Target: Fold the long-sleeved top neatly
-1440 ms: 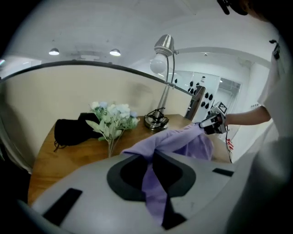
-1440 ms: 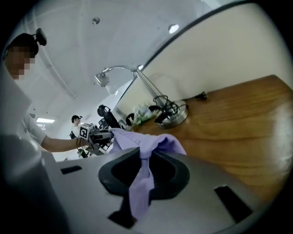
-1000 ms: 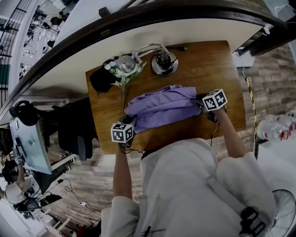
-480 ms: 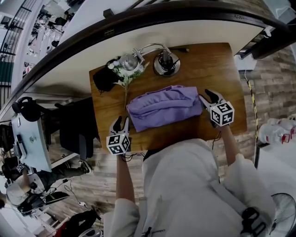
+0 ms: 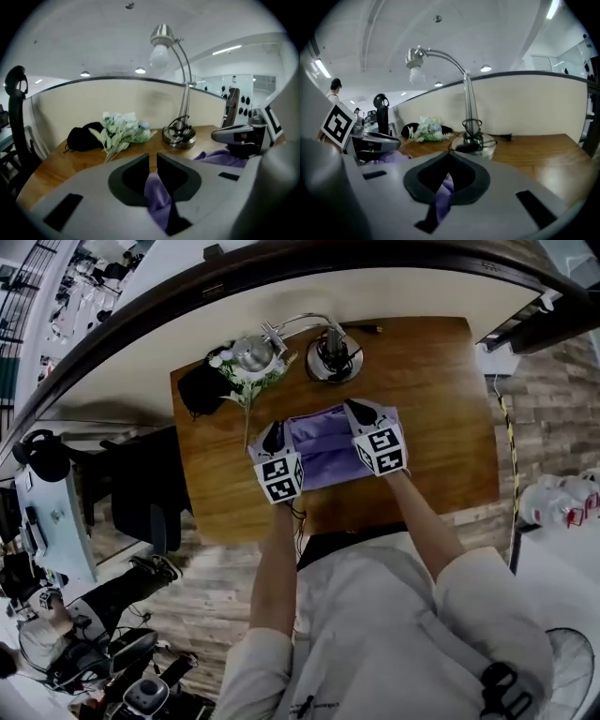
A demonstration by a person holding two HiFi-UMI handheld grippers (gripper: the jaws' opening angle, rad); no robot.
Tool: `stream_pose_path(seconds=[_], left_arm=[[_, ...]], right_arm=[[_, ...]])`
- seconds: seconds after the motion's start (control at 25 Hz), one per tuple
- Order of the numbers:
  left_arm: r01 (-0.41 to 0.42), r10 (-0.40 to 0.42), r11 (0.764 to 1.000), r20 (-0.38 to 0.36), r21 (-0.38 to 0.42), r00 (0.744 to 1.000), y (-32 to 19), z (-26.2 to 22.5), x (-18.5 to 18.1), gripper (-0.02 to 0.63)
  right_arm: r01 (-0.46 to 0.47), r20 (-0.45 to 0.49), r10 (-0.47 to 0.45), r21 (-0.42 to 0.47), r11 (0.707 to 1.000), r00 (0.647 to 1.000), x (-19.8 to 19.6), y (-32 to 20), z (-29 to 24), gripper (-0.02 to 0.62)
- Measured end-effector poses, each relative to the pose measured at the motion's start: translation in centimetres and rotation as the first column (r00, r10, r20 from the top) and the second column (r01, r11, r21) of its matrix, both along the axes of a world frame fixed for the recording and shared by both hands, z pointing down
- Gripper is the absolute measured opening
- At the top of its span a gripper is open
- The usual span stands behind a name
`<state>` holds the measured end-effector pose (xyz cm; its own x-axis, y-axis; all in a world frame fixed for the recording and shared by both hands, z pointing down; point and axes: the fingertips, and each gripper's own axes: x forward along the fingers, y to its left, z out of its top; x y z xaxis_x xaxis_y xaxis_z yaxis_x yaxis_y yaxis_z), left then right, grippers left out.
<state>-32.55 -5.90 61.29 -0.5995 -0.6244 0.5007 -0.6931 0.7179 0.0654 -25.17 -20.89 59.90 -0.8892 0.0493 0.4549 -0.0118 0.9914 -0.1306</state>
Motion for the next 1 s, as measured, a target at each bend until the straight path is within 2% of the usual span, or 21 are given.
stream_pose_path(seconds=[0.08,0.16,0.28,0.48,0.6,0.68,0.84,1.0], left_arm=[[0.073,-0.075,0.996,-0.039,-0.041,0.996,1.6,2.7,-0.7,0.055],[0.126,-0.128,0.992,-0.081,-0.029,0.988,3.3,4.2,-1.4,0.048],[0.122,-0.124,0.992,-0.106,-0.025,0.987,3.9,5.2,-1.7,0.043],[0.105,-0.113,0.986,-0.05,-0.129,0.992,3.5,6.1,-1.6,0.04],[0.105,-0.111,0.987,-0.051,-0.119,0.992,3.3,6.1,-1.4,0.04],[0.102,-0.109,0.989,-0.075,-0.103,0.991,3.4,6.2,-1.6,0.038],[0.093,-0.104,0.991,-0.108,-0.098,0.989,3.5,6.4,-1.7,0.029],[0.089,-0.1,0.992,-0.133,-0.088,0.986,3.6,6.2,-1.8,0.028]], right_arm=[[-0.029,-0.056,0.03,0.017,0.999,0.998,0.8,-1.4,2.8,0.005],[-0.041,-0.059,0.041,-0.003,0.999,0.997,1.3,-2.2,4.1,0.005],[-0.017,-0.048,0.016,-0.013,1.0,0.999,1.0,-2.6,4.5,0.005],[0.004,-0.109,0.011,0.136,0.991,0.994,0.4,-1.8,5.9,0.005],[-0.006,-0.116,0.033,0.222,0.975,0.993,0.4,-2.0,6.4,0.005],[-0.019,-0.105,0.042,0.211,0.977,0.994,0.4,-2.2,6.4,0.005],[-0.035,-0.095,0.048,0.128,0.991,0.994,0.5,-2.6,5.9,0.005],[-0.032,-0.1,0.042,0.096,0.995,0.994,0.4,-2.6,5.8,0.005]])
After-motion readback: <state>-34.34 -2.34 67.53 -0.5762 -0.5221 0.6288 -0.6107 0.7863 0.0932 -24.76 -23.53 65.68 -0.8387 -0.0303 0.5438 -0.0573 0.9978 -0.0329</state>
